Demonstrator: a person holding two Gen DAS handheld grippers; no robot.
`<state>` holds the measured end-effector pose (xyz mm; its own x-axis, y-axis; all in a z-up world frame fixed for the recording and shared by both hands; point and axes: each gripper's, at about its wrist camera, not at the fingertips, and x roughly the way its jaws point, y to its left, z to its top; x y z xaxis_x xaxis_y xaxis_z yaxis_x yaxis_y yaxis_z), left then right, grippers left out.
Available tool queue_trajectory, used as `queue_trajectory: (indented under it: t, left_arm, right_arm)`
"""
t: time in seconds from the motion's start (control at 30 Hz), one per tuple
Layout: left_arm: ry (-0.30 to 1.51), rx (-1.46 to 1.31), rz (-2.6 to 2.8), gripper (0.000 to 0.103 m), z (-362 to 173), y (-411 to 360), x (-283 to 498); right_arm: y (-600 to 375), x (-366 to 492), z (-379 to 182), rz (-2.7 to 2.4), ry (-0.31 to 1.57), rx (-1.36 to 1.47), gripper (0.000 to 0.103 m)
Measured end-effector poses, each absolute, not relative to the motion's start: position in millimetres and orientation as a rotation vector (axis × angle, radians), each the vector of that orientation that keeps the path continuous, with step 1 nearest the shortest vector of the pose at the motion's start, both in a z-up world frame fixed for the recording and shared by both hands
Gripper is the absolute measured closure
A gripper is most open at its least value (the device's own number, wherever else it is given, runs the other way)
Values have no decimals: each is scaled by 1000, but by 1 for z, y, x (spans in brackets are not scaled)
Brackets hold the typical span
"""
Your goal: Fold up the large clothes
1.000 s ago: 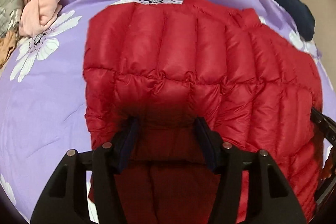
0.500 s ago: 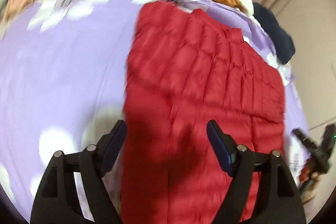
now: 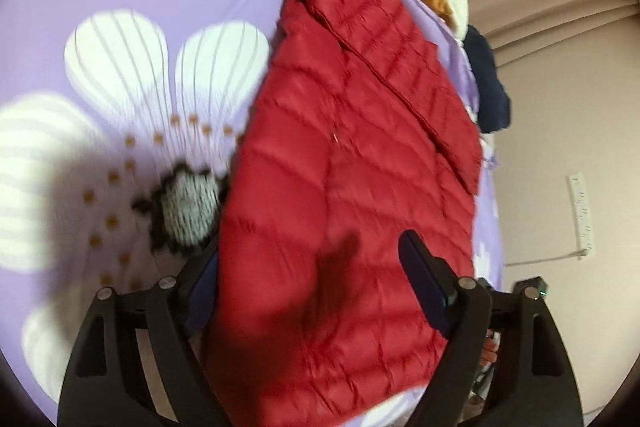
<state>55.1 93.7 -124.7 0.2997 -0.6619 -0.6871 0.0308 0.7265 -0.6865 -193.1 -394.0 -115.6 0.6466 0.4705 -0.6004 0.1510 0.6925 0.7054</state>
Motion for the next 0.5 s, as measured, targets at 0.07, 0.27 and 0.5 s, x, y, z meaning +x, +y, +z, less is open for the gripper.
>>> queue_trajectory:
  t: [0.07, 0.27, 0.5]
  left_arm:
    - [1192, -651, -531, 20, -124, 97, 45]
    - [1208, -766, -619, 22, -130, 105, 10]
    - [1223, -755, -612, 45, -133, 101, -7]
  right_arm:
    - [-391, -197, -117, 231, 876, 823, 52]
    - [-384, -216, -124, 300, 883, 889, 52]
    - [-375, -220, -127, 288, 848, 878, 54]
